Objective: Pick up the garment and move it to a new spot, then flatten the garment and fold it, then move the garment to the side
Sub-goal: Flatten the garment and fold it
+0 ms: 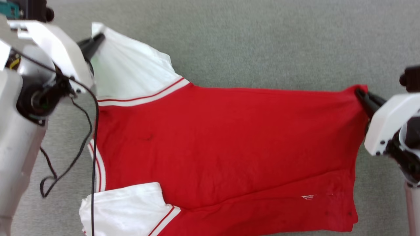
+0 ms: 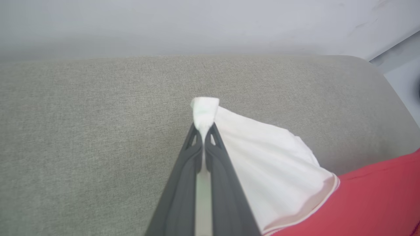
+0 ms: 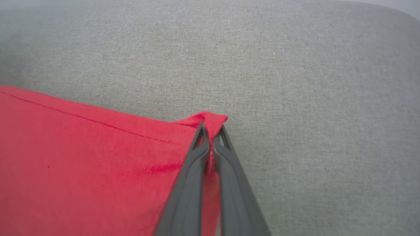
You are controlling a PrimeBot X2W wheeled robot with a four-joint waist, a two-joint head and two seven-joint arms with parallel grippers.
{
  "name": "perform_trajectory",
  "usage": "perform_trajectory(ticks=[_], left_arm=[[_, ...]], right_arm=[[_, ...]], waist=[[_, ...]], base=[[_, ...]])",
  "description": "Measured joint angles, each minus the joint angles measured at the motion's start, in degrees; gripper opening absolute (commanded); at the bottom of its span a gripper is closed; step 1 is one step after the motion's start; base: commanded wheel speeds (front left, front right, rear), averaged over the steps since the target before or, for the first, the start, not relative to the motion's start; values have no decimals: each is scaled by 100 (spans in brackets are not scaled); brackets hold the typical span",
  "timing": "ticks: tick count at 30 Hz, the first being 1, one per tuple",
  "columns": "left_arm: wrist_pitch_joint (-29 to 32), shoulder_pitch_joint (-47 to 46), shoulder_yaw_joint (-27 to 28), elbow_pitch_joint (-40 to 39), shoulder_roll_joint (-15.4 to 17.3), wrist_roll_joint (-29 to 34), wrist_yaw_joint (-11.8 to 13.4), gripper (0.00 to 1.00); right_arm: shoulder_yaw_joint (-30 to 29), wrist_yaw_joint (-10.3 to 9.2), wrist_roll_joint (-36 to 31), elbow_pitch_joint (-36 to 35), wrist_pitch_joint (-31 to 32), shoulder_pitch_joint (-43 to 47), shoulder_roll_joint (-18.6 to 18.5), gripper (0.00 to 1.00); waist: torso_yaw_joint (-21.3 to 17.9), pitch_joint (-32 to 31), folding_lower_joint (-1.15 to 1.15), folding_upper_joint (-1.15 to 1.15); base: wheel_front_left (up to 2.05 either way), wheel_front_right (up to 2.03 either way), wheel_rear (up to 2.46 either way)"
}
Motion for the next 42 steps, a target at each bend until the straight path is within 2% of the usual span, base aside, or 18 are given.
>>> perform_trajectory(ticks=[8, 16, 21, 27, 31, 32, 33, 34, 37, 42], left_arm=[[-503, 1329, 171, -815, 182, -213, 234, 0], [-861, 3265, 282, -1756, 359, -536, 810, 0], [-1003, 4328, 311, -2067, 353, -846, 1015, 0], [-1090, 5042, 260, -2093, 174, -1107, 1161, 0], [-1154, 5273, 167, -1982, -4, -1206, 1124, 0], [-1161, 5286, 147, -1944, -45, -1207, 1106, 8], [-1195, 5300, 125, -1918, -85, -1207, 1093, 48], [-1235, 5300, 110, -1880, -124, -1190, 1065, 100], [-1407, 5290, 63, -1850, -248, -1110, 993, 100], [-2126, 5194, 194, -1944, -301, -656, 1089, 100]], right_arm=[[-432, -1, 121, -15, -191, 902, 300, 0], [-545, -2, 344, 196, -298, 1750, 506, 0], [-710, -2, 435, 313, -453, 2199, 598, 0], [-937, -2, 472, 446, -606, 2537, 705, 0], [-937, -2, 482, 523, -624, 2784, 770, 0], [-918, -2, 481, 528, -650, 2843, 783, 11], [-895, -2, 481, 525, -677, 2885, 798, 64], [-876, -2, 478, 502, -743, 2919, 810, 100], [-811, -2, 419, 357, -994, 3035, 878, 100], [-765, -2, 296, -26, -1281, 3066, 911, 100]], waist=[[196, -571, 0, 0], [379, -1042, 0, 0], [517, -1204, -1, 0], [585, -1322, -1, 0], [588, -1398, -1, 0], [591, -1417, -1, 0], [590, -1431, -1, 0], [594, -1443, -1, 0], [598, -1509, -1, 0], [567, -1651, 0, 0]], base=[[0, 0, 0], [0, 0, 0], [0, 0, 0], [0, 0, 0], [0, 0, 0], [0, 0, 0], [0, 0, 0], [0, 0, 0], [0, 0, 0], [0, 0, 0]])
